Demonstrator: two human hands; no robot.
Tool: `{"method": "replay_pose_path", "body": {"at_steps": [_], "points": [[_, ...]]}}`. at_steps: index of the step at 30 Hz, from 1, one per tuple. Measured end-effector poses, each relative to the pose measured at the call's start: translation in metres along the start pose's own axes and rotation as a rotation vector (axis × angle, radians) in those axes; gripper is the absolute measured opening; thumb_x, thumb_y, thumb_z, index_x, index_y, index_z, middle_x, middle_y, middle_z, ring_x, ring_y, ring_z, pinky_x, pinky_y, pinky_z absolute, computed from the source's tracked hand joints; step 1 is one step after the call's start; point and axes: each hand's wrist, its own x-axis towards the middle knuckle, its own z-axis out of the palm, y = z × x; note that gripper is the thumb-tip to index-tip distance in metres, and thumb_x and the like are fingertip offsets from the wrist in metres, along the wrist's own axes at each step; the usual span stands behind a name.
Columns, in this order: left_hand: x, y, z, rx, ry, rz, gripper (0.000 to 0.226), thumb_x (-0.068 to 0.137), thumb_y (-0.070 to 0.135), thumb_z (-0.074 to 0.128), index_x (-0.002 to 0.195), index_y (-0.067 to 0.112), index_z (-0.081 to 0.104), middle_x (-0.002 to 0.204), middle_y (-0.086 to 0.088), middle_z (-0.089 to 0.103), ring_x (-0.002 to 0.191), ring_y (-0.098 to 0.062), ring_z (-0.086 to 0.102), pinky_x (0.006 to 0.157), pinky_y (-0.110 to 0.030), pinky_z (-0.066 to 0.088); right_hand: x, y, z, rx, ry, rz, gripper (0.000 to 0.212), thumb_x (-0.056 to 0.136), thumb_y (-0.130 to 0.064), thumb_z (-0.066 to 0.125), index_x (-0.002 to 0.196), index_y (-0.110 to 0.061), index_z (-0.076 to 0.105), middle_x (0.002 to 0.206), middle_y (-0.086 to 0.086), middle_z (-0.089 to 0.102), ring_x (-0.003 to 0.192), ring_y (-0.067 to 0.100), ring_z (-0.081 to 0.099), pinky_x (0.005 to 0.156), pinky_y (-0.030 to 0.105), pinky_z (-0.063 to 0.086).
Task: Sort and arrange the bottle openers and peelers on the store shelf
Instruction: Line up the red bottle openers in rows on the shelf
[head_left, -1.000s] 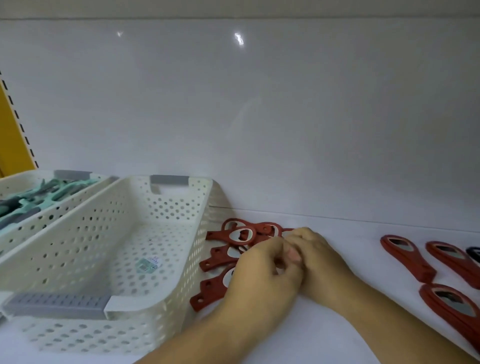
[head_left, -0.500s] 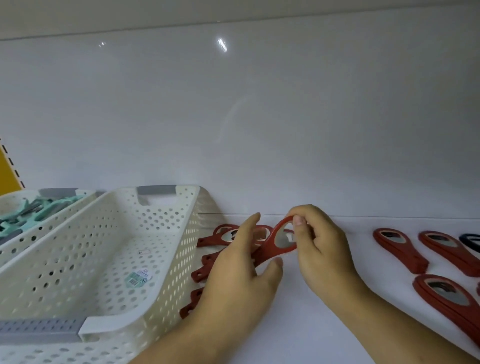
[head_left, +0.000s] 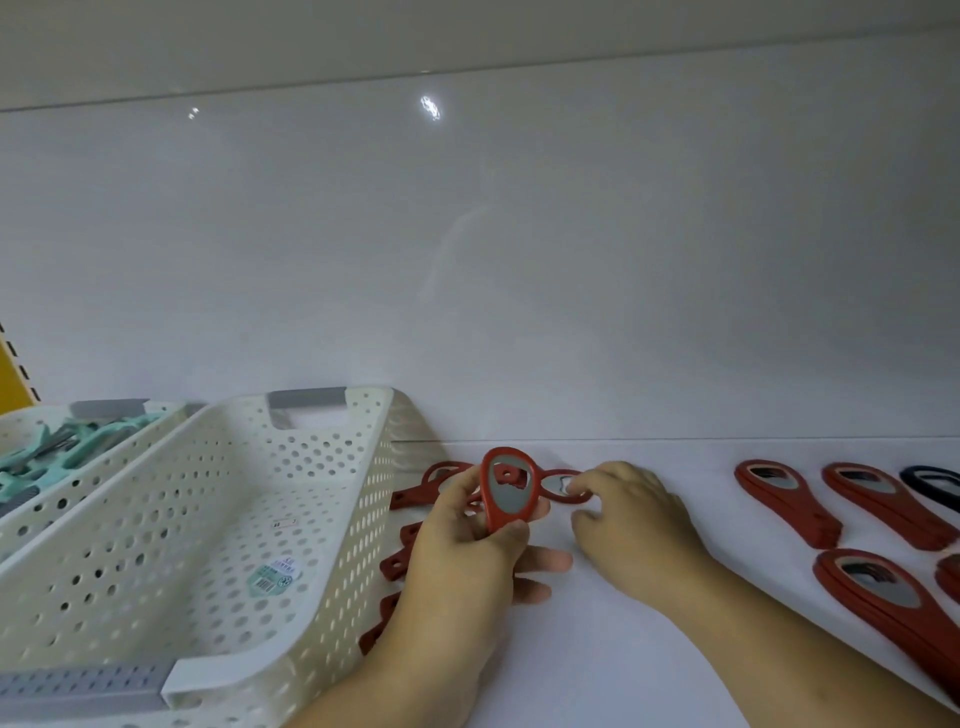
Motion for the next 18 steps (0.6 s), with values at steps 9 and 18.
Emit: {"method": "replay_pose_path", "body": {"at_steps": [9, 18], "points": [[-0.003, -0.002, -0.001, -0.117, -0.054, -0.107, 0.039, 0.089, -0.015, 0.038, 0.1, 0.013, 0.064, 0.098, -0.018, 0.069, 0.061, -0.025, 0.07, 0.047, -0.026, 0.052, -0.001, 0.001, 0.003, -0.018, 0.107, -0.047, 0.008, 0.097, -0.026, 0.045, 0.096, -0.026, 0.053, 0.11, -0.006, 0.049, 0.106, 0.016, 0.045, 0.084, 0.027, 0.04], [0.003, -0.005, 0.001, -0.238, -0.086, -0.278, 0.038, 0.101, 0.029, 0.038, 0.109, 0.0, 0.061, 0.093, -0.025, 0.069, 0.062, -0.032, 0.069, 0.048, -0.033, 0.056, 0.004, 0.003, -0.015, 0.878, 0.413, 0.186, 0.026, 0.097, -0.012, 0.045, 0.077, -0.019, 0.059, 0.076, -0.008, 0.058, 0.073, 0.008, 0.051, 0.063, 0.019, 0.039]]}}
